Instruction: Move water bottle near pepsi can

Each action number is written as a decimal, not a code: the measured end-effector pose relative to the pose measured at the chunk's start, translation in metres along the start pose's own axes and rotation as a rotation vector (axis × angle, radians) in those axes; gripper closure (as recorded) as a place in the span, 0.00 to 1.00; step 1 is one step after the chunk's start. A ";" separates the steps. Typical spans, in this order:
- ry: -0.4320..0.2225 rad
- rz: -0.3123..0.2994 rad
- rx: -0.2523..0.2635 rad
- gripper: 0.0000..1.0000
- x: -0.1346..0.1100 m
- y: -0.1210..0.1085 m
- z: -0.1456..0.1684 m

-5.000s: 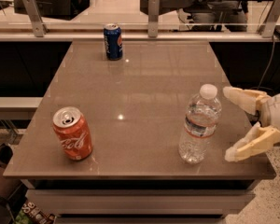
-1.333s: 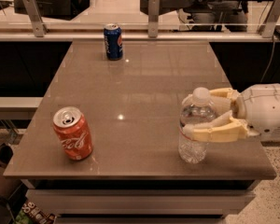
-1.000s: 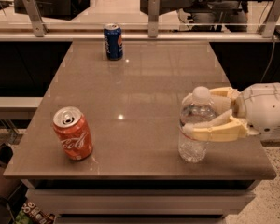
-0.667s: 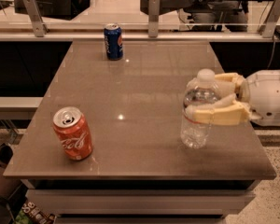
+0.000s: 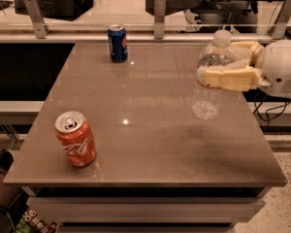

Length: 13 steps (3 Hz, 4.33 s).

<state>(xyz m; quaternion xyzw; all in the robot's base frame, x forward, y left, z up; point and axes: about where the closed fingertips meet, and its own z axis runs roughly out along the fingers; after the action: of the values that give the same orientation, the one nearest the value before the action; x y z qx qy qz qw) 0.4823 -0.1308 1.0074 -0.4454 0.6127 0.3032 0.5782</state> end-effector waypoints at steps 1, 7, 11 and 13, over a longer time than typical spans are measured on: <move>0.056 -0.015 0.105 1.00 -0.011 -0.024 0.011; 0.013 -0.003 0.268 1.00 -0.017 -0.143 0.115; -0.024 0.120 0.194 1.00 0.023 -0.171 0.185; -0.046 0.133 0.161 1.00 0.027 -0.186 0.214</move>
Offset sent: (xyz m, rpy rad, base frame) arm 0.0955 0.0172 0.0136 -0.1021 -0.0492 -0.2742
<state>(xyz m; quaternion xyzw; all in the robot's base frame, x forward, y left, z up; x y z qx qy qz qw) 0.7446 -0.0244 0.9765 -0.3489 0.6498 0.3008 0.6045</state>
